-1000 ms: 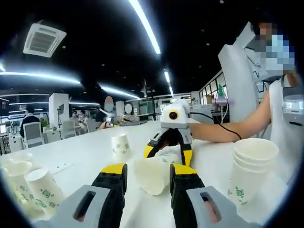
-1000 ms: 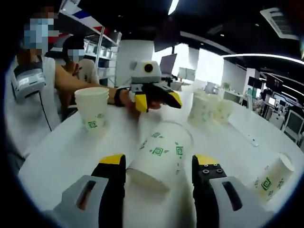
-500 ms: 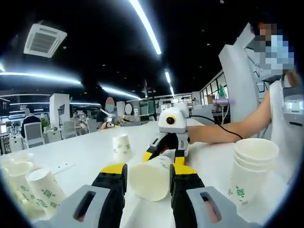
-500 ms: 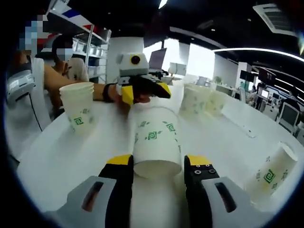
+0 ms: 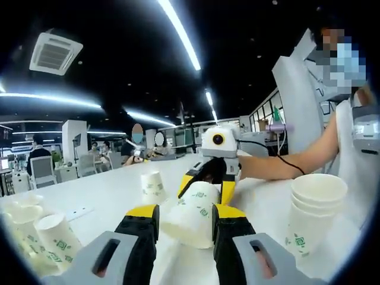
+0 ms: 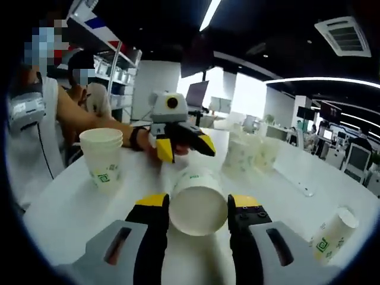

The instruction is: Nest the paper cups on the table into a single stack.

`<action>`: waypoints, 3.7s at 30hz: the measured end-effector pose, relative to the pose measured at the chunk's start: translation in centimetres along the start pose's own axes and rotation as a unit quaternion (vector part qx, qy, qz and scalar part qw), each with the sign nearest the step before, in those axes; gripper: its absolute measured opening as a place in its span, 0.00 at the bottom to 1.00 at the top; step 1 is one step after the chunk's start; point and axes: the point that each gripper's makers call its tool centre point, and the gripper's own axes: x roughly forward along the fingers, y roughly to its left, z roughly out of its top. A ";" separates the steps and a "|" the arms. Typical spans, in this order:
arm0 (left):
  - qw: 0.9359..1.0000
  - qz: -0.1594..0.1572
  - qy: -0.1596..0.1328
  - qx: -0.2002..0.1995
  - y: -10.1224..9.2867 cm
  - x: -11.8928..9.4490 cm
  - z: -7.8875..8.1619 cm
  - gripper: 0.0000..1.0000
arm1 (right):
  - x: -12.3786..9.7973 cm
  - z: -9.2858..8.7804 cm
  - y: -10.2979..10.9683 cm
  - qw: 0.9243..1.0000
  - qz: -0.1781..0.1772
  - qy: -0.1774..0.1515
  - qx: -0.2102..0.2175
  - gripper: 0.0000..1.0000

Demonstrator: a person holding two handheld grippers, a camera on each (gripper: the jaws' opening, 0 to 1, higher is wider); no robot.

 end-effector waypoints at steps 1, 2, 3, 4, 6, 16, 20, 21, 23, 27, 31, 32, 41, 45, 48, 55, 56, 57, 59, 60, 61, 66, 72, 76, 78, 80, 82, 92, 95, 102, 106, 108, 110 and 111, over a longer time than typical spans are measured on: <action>1.000 0.000 0.000 0.000 0.0 0.0 0.0 0.38 | 0.0 0.5 0.2 1.000 0.000 -0.010 -0.008 0.42; 1.000 0.000 -0.001 -0.001 0.1 0.0 0.0 0.38 | 0.0 1.0 0.4 1.000 0.000 -0.020 -0.017 0.42; 1.000 0.000 -0.001 -0.001 0.0 0.0 0.1 0.38 | -0.1 1.6 0.4 0.999 -0.004 -0.028 -0.018 0.42; 1.000 0.000 -0.001 -0.001 0.0 0.0 0.1 0.38 | -0.1 2.1 0.4 0.999 -0.007 -0.037 -0.023 0.42; 1.000 0.001 -0.001 0.000 -0.1 0.0 0.1 0.38 | -0.2 2.8 0.5 0.998 -0.012 -0.051 -0.027 0.42; 1.000 -0.001 0.000 -0.001 -0.1 0.1 0.0 0.38 | -0.3 3.7 -0.4 0.996 -0.020 -0.087 -0.021 0.42; 1.000 -0.001 0.004 0.001 0.0 0.2 -0.2 0.37 | -0.4 3.7 -0.8 0.995 -0.020 -0.098 0.008 0.42; 1.000 -0.002 0.004 0.000 0.0 0.2 -0.2 0.37 | -0.4 3.6 -1.1 0.995 -0.024 -0.098 0.011 0.42; 1.000 -0.001 0.004 0.001 0.0 0.2 -0.2 0.37 | -0.4 3.5 -1.2 0.995 -0.027 -0.097 0.011 0.42; 1.000 0.000 0.003 0.000 -0.1 0.1 -0.2 0.37 | -0.7 3.7 -1.2 0.994 -0.031 -0.105 0.017 0.44; 1.000 0.000 0.003 0.000 -0.1 0.1 -0.2 0.37 | -1.0 4.0 -1.2 0.993 -0.024 -0.113 0.025 0.50; 1.000 0.000 0.003 -0.001 -0.1 0.1 -0.2 0.37 | -1.0 3.7 -1.1 0.994 -0.019 -0.106 0.028 0.54; 1.000 0.002 -0.005 -0.001 -0.1 0.0 0.3 0.37 | -1.4 0.0 -1.6 0.996 -0.001 -0.057 0.063 0.56; 1.000 0.005 -0.007 -0.003 0.2 0.0 0.3 0.37 | -1.6 -0.7 -1.4 0.996 0.008 -0.048 0.071 0.54; 1.000 0.006 -0.008 -0.003 0.4 -0.1 0.3 0.37 | -1.4 -0.9 -1.1 0.996 0.015 -0.042 0.071 0.54; 1.000 0.008 -0.011 -0.007 0.6 -0.2 0.4 0.37 | -1.1 -2.0 -0.5 0.997 0.024 -0.016 0.065 0.54; 1.000 0.009 -0.012 -0.007 0.5 -0.3 0.5 0.37 | -1.1 -2.1 -0.5 0.997 0.025 -0.012 0.066 0.54; 1.000 0.010 -0.013 -0.007 0.5 -0.3 0.5 0.37 | -1.0 -2.5 -0.5 0.997 0.026 -0.006 0.068 0.54; 1.000 0.010 -0.013 -0.008 0.4 -0.3 0.5 0.37 | -0.8 -3.5 -0.4 0.998 0.026 0.016 0.063 0.54; 1.000 0.010 -0.014 -0.009 0.5 -0.3 0.5 0.37 | -0.7 -3.8 -0.2 0.997 0.027 0.024 0.062 0.54; 1.000 0.010 -0.013 -0.009 0.6 -0.3 0.5 0.37 | -0.6 -4.1 -0.1 0.997 0.029 0.030 0.061 0.54; 1.000 0.009 -0.013 -0.010 0.6 -0.2 0.4 0.37 | -0.4 -4.8 0.2 0.997 0.029 0.052 0.052 0.54; 1.000 0.010 -0.015 -0.011 0.7 -0.2 0.5 0.37 | -0.5 -6.2 0.0 0.995 0.027 0.079 0.053 0.61; 1.000 0.010 -0.015 -0.011 0.7 -0.2 0.5 0.37 | -0.4 -6.4 0.0 0.995 0.027 0.085 0.052 0.59; 1.000 0.010 -0.015 -0.011 0.6 -0.2 0.5 0.37 | -0.4 -6.4 -0.1 0.995 0.027 0.087 0.052 0.54; 1.000 0.011 -0.015 -0.011 0.6 -0.3 0.5 0.37 | -0.5 -6.4 -0.2 0.994 0.027 0.087 0.054 0.48; 1.000 0.010 -0.015 -0.011 0.6 -0.3 0.5 0.37 | -0.7 -6.4 -0.4 0.994 0.020 0.088 0.056 0.46; 0.999 0.009 -0.032 -0.019 0.8 -0.6 1.2 0.38 | 0.2 -2.6 0.0 0.999 0.011 0.042 0.031 0.44; 0.999 0.009 -0.034 -0.021 0.9 -0.6 1.2 0.38 | 0.4 -2.4 0.1 0.999 0.015 0.036 0.025 0.44; 0.999 0.009 -0.036 -0.021 0.9 -0.5 1.2 0.38 | 0.4 -1.1 -0.1 1.000 0.012 0.003 0.021 0.54; 0.999 0.009 -0.035 -0.022 1.0 -0.5 1.2 0.38 | 0.7 -1.5 0.0 1.000 0.011 0.006 0.019 0.56; 0.999 0.008 -0.032 -0.021 0.9 -0.4 1.1 0.38 | 1.0 -1.9 0.3 1.000 0.015 0.012 0.020 0.56; 0.999 0.007 -0.031 -0.020 0.8 -0.3 1.0 0.38 | 1.1 -2.2 0.4 1.000 0.014 0.019 0.013 0.56; 0.999 0.007 -0.030 -0.019 0.8 -0.3 1.0 0.38 | 1.2 -2.2 0.4 1.000 0.013 0.020 0.011 0.56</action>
